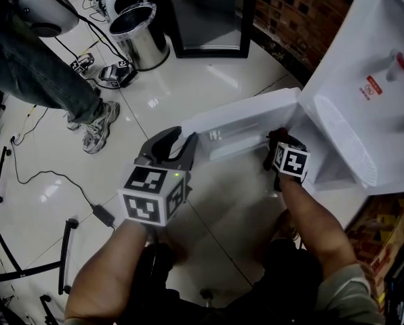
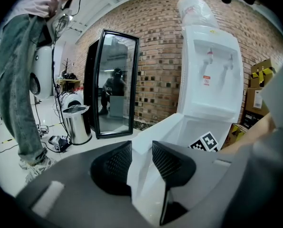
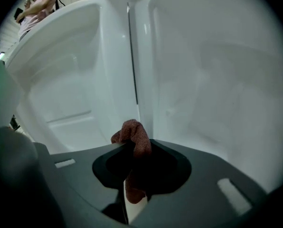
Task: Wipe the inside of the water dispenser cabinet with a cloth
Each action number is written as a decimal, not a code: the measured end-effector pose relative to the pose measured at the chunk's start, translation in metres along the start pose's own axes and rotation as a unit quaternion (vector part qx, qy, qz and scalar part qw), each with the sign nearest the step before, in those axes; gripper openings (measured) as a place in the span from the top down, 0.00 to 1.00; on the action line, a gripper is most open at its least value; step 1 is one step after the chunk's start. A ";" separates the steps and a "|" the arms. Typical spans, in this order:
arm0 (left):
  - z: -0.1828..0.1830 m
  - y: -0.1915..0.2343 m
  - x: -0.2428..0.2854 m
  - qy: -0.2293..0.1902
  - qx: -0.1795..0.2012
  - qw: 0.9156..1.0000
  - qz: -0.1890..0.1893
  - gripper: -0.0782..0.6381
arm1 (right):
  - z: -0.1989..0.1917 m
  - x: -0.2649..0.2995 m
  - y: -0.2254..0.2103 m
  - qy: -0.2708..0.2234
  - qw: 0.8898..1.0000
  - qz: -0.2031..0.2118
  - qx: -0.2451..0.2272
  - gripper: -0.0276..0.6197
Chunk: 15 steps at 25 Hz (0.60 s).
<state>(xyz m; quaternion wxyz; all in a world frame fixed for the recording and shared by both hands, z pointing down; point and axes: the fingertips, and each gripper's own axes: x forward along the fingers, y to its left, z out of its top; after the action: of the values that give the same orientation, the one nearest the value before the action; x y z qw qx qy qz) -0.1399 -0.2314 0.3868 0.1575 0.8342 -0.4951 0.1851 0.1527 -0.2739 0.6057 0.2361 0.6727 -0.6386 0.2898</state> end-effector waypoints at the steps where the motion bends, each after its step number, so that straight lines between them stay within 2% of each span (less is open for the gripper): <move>1: 0.000 0.000 0.000 -0.001 0.000 1.000 -0.001 0.70 | 0.001 0.003 -0.005 0.001 1.000 -0.005 0.003 0.81; 6: 0.000 -0.001 0.000 -0.003 -0.001 1.000 -0.003 0.70 | -0.001 0.011 -0.013 0.005 1.000 -0.001 0.017 0.81; 9: 0.000 0.000 0.000 -0.002 -0.001 1.000 -0.004 0.70 | -0.010 0.008 -0.001 0.014 1.000 0.017 0.000 0.81; 12: 0.000 -0.001 -0.001 0.000 0.002 1.000 -0.006 0.70 | -0.025 0.000 0.035 0.026 0.996 0.064 -0.053 0.81; 15: 0.000 -0.002 -0.001 0.001 0.005 1.000 -0.008 0.70 | -0.038 -0.012 0.095 0.027 0.981 0.150 -0.120 0.81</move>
<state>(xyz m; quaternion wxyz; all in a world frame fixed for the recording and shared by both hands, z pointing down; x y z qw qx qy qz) -0.1388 -0.2292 0.3863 0.1551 0.8387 -0.4875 0.1870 0.0543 -0.2463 0.6202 0.2865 0.5275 -0.7559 0.2613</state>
